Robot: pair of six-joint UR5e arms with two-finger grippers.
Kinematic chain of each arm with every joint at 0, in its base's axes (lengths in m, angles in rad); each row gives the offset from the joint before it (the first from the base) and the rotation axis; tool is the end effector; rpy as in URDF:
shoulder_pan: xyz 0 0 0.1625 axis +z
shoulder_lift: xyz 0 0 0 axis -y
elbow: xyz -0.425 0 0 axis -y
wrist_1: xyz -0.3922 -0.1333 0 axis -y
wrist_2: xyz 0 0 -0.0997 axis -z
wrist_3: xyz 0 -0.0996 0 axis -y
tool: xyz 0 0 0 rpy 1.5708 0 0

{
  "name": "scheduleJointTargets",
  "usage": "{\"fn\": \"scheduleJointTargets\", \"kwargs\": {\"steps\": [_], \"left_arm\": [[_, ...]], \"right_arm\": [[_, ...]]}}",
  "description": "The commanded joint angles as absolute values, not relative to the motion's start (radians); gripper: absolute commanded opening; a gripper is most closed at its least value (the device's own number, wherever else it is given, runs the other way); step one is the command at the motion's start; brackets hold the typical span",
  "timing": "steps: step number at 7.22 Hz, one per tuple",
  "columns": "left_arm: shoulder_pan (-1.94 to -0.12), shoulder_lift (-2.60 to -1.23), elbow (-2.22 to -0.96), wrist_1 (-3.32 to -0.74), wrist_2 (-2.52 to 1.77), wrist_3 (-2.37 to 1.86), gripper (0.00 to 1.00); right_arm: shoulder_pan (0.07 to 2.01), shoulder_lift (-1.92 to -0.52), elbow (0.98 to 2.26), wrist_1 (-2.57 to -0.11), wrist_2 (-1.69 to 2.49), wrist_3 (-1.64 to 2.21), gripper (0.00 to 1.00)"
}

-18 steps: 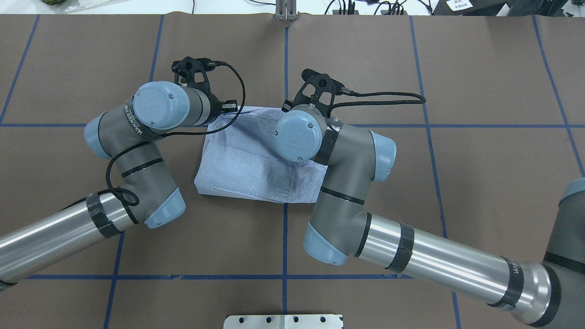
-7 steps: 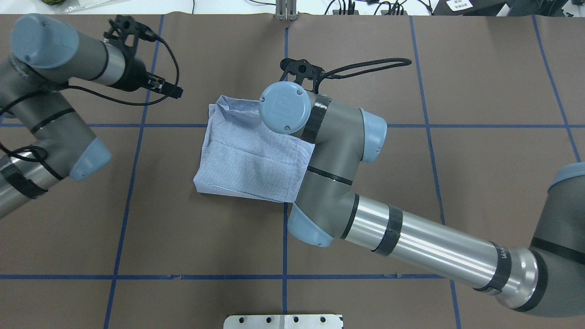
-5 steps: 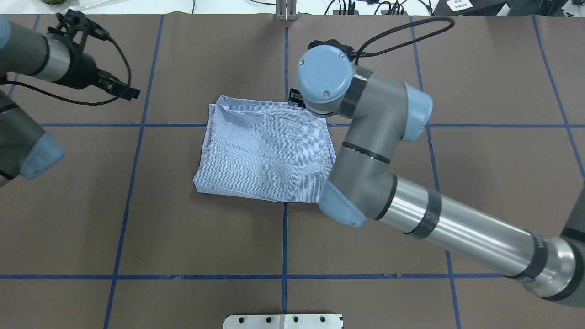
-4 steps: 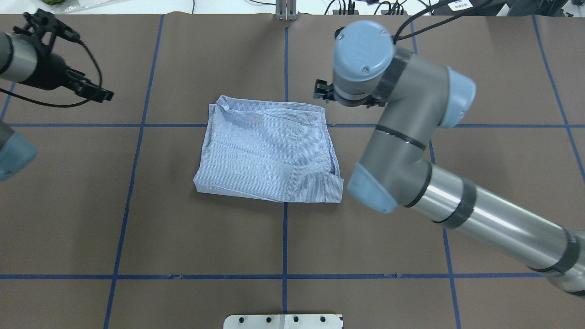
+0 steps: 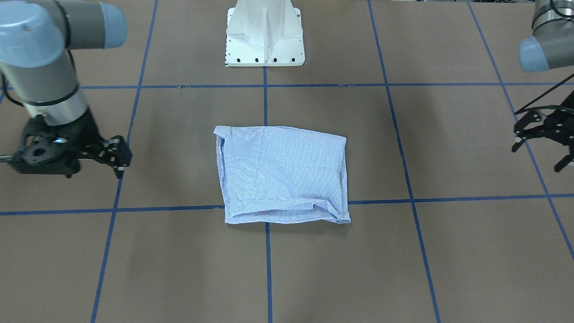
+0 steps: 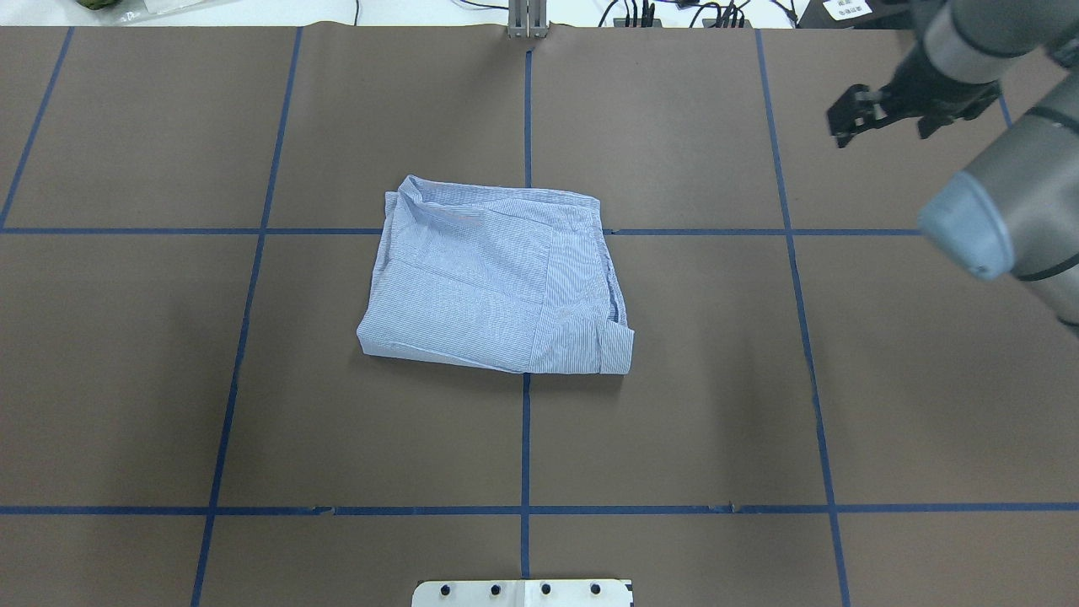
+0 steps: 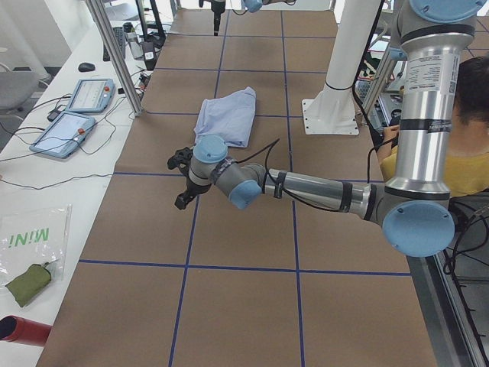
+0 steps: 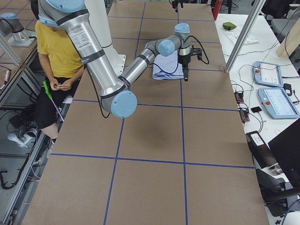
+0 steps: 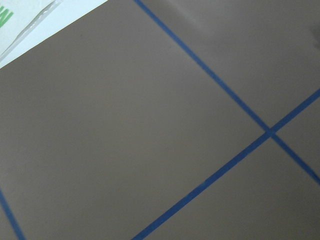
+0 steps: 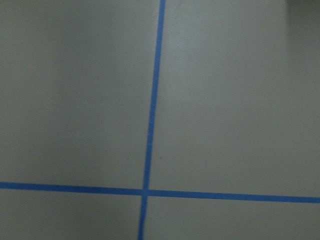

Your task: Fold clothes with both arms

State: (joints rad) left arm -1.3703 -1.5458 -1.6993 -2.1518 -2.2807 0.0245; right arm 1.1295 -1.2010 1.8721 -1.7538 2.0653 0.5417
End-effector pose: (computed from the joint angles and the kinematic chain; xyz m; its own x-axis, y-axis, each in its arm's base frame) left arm 0.0335 -0.5080 0.5423 0.6572 0.5733 -0.4893 -0.1704 0.7454 0.6445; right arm -0.1742 -0.5702 0.3456 0.7950 -0.0828 0.6009 -0.0381 0.9819 0.1857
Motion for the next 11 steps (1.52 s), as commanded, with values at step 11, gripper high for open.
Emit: {"fn": "scheduleJointTargets", "kwargs": {"steps": [11], "left_arm": [[-1.594,-1.488,-1.761,-1.474,-2.338,0.298,1.0]], "right_arm": [[1.687,-1.735,1.69,-1.677,2.313,-0.143,1.0]]}}
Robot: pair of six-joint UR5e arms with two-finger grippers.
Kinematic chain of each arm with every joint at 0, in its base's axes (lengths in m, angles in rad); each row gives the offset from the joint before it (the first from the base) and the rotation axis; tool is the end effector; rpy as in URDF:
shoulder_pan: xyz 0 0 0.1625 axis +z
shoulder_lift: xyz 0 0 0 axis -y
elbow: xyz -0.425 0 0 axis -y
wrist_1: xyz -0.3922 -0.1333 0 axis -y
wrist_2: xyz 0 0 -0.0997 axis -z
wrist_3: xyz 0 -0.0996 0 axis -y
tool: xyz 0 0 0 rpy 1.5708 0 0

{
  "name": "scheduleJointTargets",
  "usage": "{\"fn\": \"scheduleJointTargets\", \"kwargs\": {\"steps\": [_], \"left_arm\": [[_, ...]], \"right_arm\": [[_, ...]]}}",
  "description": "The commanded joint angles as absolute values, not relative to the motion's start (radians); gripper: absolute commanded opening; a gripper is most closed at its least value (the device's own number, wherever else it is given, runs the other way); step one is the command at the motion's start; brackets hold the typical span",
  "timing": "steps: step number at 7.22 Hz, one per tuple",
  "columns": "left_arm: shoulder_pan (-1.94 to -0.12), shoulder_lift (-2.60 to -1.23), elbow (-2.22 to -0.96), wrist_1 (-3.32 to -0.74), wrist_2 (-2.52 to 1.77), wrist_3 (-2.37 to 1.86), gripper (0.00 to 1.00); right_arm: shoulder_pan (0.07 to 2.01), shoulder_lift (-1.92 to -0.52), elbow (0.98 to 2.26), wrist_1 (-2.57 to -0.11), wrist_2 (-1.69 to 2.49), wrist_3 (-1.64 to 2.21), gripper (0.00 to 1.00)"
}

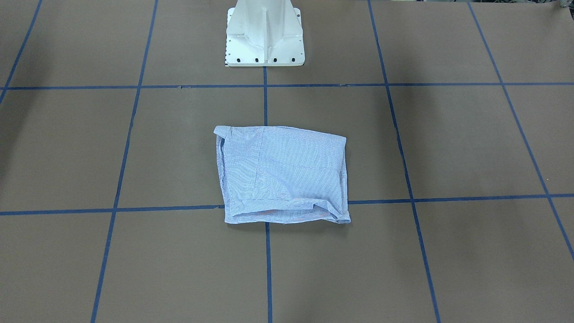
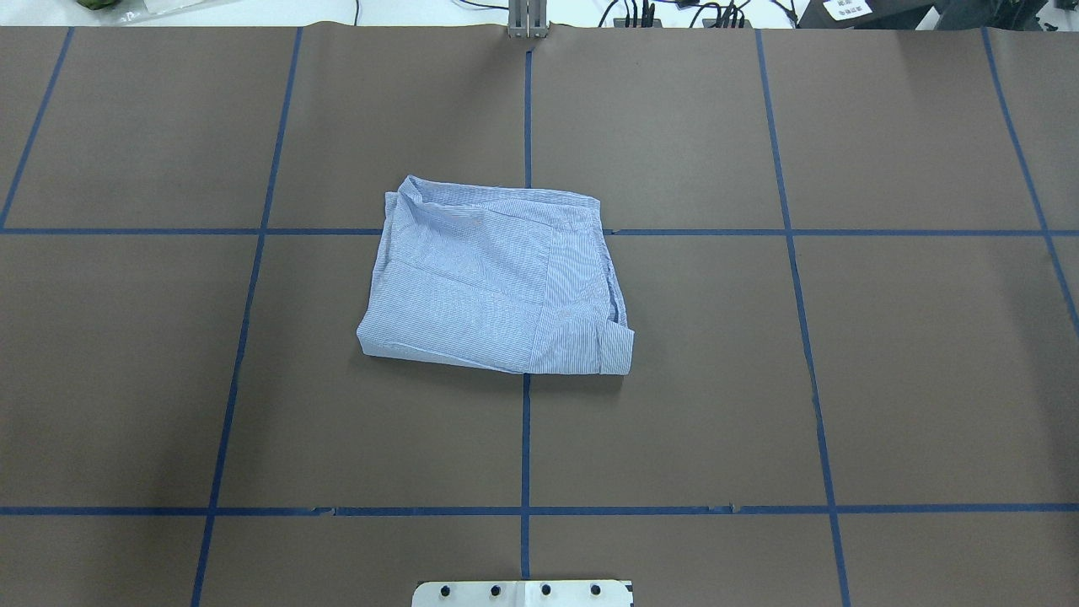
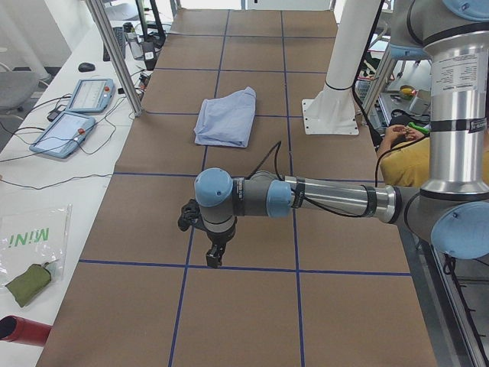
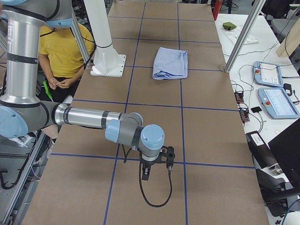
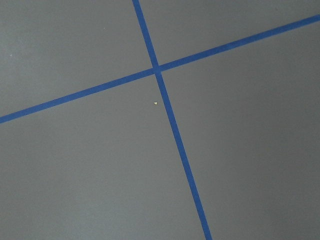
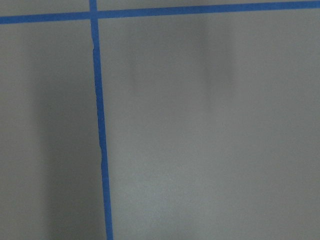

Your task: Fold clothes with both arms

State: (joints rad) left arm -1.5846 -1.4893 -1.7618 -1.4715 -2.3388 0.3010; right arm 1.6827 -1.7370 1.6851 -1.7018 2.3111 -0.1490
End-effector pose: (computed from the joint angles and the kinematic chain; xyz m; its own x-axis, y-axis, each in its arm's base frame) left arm -0.0704 -0.4548 0.6138 0.6911 0.2937 -0.6604 -0.2001 0.9557 0.2157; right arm 0.1110 -0.3961 0.6924 0.7283 0.0570 0.6829 -0.0017 0.9967 -0.0814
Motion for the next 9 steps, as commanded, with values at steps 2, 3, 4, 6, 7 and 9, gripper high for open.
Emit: {"fn": "scheduleJointTargets", "kwargs": {"steps": [2,3,4,6,7,9], "left_arm": [[-1.608,-1.493,-1.761,-1.474,-2.342,0.293,1.0],[-1.608,-1.491,-1.763,-1.474,-2.341,0.296,1.0],[-1.609,-1.486,-1.763,-1.476,-2.341,0.296,1.0],[-1.608,-1.48,-1.763,-1.477,-2.335,0.302,1.0],[-1.608,-1.477,-1.763,-1.477,-2.335,0.299,1.0],[-1.609,-1.471,-1.763,-1.477,-2.335,0.298,1.0]], "right_arm": [[1.687,-1.746,1.791,-1.68,2.31,-0.013,1.0],[1.686,-1.771,1.81,-1.672,2.312,0.035,1.0],[1.686,-1.781,1.809,-1.625,2.309,0.035,1.0],[1.678,-1.792,1.809,-1.618,2.309,0.035,1.0],[1.677,-1.792,1.809,-1.618,2.307,0.034,1.0],[1.674,-1.792,1.809,-1.618,2.307,0.034,1.0]]}}
